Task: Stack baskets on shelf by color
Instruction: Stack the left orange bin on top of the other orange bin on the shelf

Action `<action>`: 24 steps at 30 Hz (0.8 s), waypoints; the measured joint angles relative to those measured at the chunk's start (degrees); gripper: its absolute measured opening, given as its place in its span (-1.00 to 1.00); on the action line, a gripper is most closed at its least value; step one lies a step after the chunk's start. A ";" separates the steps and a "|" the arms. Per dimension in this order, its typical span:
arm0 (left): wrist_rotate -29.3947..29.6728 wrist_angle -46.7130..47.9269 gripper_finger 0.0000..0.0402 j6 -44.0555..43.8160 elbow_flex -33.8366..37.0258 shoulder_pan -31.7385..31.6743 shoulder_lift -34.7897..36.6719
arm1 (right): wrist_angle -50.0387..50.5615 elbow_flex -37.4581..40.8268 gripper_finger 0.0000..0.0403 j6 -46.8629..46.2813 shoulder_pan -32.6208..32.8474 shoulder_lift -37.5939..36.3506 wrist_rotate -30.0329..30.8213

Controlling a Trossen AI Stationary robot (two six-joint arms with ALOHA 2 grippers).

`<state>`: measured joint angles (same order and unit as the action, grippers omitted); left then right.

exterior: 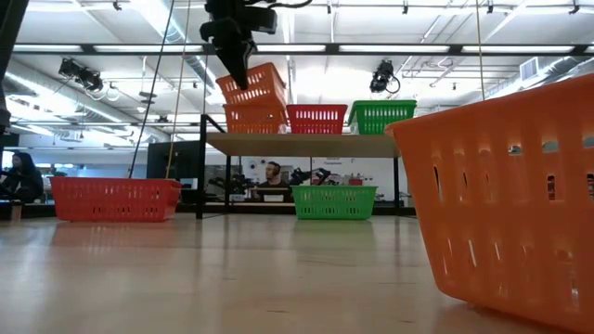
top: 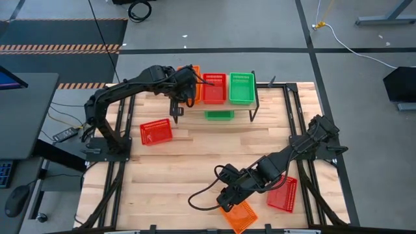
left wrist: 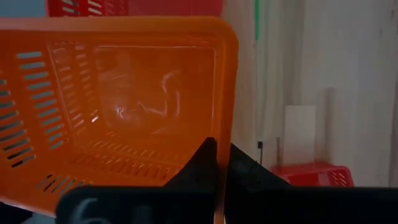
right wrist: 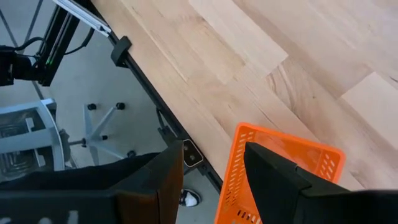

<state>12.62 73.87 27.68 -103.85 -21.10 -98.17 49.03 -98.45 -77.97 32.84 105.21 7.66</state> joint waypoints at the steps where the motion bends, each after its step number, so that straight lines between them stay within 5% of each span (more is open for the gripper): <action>1: -0.16 0.03 -0.97 -0.09 -0.02 0.00 -0.08 | 0.03 0.00 -0.14 0.00 0.02 0.00 -0.02; 10: -0.97 0.34 -0.93 -3.45 0.00 0.07 -1.17 | 0.16 0.00 -0.14 0.51 0.05 0.00 0.17; 24: -0.64 0.15 -0.58 -6.35 0.00 0.04 -1.16 | 0.11 0.00 -0.14 0.15 0.98 0.00 0.16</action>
<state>11.98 74.02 21.34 -103.85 -21.06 -99.33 49.15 -98.45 -77.82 33.82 105.21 7.81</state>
